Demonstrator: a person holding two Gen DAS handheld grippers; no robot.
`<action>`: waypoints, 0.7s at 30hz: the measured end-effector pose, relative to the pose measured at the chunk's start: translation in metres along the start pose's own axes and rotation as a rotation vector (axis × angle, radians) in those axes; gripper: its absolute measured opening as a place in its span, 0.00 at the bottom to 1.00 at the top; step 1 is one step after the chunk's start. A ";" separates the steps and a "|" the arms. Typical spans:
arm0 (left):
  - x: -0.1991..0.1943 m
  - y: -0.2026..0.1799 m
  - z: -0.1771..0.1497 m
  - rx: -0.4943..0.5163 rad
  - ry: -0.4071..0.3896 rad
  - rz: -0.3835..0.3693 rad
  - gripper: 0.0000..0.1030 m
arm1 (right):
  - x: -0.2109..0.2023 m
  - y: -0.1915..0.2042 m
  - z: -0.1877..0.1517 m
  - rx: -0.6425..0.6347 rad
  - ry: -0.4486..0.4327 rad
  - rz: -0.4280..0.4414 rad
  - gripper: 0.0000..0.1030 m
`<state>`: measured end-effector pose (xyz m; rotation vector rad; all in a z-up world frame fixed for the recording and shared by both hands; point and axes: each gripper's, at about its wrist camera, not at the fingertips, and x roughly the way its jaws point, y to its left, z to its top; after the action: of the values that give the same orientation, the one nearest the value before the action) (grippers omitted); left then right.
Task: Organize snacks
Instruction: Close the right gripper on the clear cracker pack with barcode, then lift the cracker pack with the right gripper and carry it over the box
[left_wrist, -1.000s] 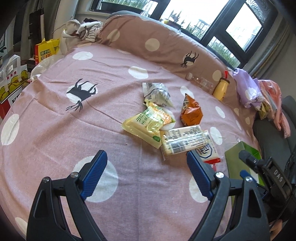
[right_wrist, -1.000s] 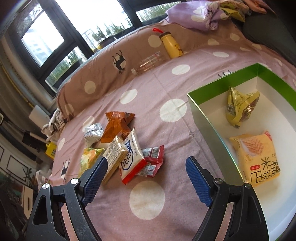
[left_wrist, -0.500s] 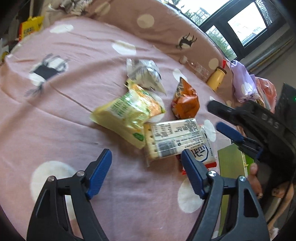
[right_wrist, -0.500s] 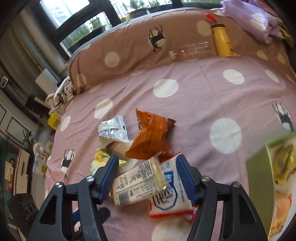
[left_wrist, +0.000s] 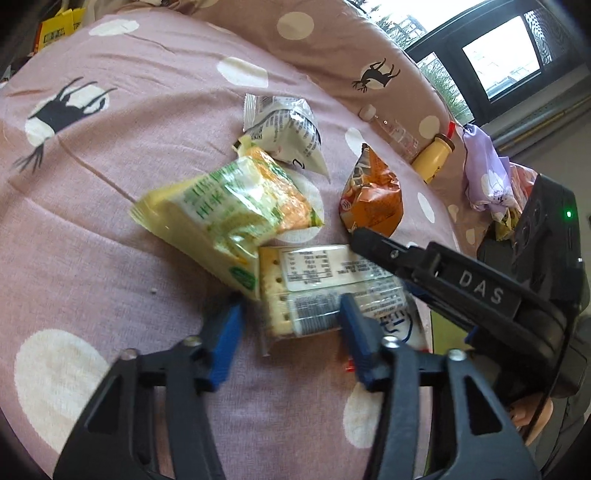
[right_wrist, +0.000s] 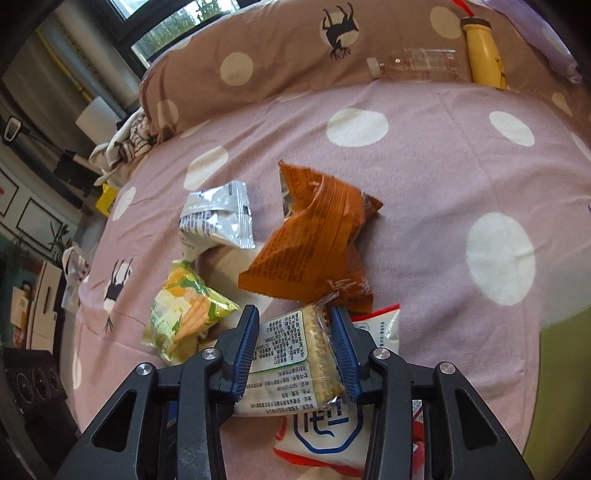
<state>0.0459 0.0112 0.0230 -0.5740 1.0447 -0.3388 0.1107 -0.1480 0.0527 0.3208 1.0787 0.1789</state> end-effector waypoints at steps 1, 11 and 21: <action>0.000 0.001 0.000 -0.008 0.002 -0.006 0.43 | 0.000 0.001 -0.001 -0.003 -0.001 0.001 0.41; -0.008 -0.014 -0.006 0.049 0.000 0.004 0.43 | -0.021 0.001 -0.014 0.030 -0.039 -0.029 0.41; -0.032 -0.041 -0.017 0.128 -0.058 -0.016 0.43 | -0.063 0.005 -0.030 0.062 -0.141 -0.040 0.41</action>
<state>0.0160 -0.0101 0.0631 -0.4745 0.9560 -0.3985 0.0550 -0.1574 0.0941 0.3617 0.9519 0.0857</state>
